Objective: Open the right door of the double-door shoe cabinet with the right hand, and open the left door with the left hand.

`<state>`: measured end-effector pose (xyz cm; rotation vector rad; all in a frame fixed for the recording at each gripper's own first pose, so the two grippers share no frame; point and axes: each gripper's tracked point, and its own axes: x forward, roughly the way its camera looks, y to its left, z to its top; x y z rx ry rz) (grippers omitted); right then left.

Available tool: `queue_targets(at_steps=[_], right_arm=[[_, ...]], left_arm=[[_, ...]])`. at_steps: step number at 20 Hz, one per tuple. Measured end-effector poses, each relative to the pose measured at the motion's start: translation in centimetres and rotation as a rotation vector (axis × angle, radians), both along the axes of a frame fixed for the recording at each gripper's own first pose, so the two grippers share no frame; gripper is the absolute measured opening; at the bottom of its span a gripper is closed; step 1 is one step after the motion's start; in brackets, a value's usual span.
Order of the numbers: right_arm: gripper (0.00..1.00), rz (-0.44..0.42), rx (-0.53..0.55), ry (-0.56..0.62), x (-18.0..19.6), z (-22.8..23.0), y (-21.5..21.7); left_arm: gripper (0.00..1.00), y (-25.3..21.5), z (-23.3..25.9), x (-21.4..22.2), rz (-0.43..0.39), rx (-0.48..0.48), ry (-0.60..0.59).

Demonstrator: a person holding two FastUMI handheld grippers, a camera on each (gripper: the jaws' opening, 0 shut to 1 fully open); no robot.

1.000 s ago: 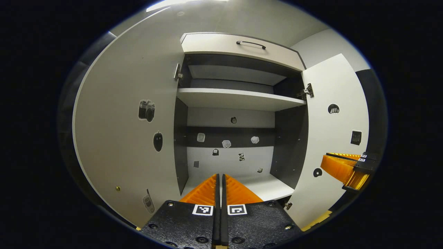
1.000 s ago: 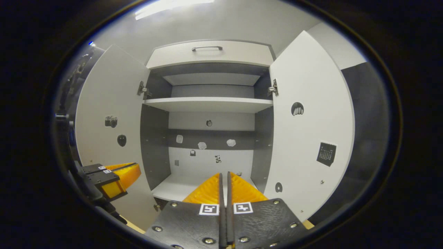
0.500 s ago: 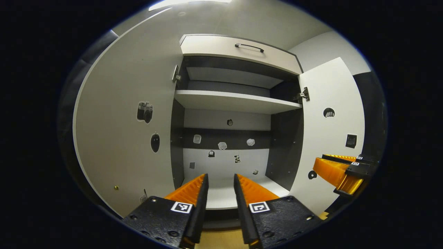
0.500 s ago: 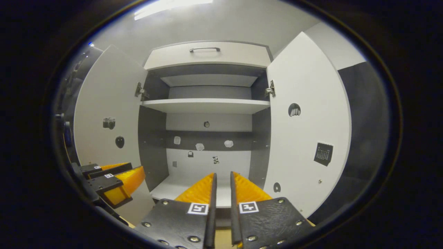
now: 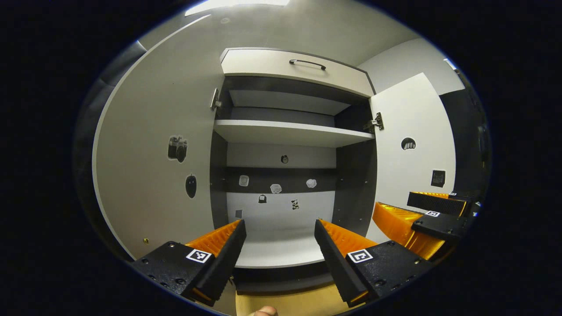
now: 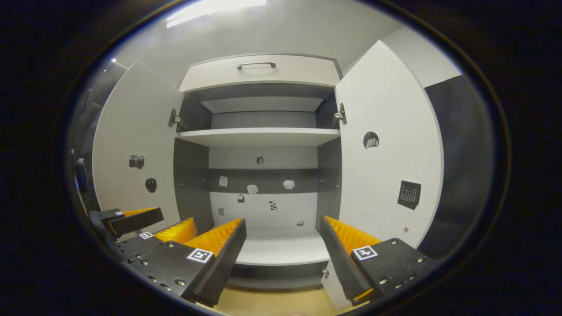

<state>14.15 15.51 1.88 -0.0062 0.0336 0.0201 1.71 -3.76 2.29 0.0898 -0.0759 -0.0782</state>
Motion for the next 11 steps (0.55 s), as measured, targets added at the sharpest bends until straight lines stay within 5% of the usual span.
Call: queue_targets(at_steps=[11], right_arm=[[1.00,-0.053,-0.016,0.007,-1.1,-0.3,-1.1]], left_arm=[[0.96,-1.6,0.4,0.1,-0.065,0.003,0.002]])
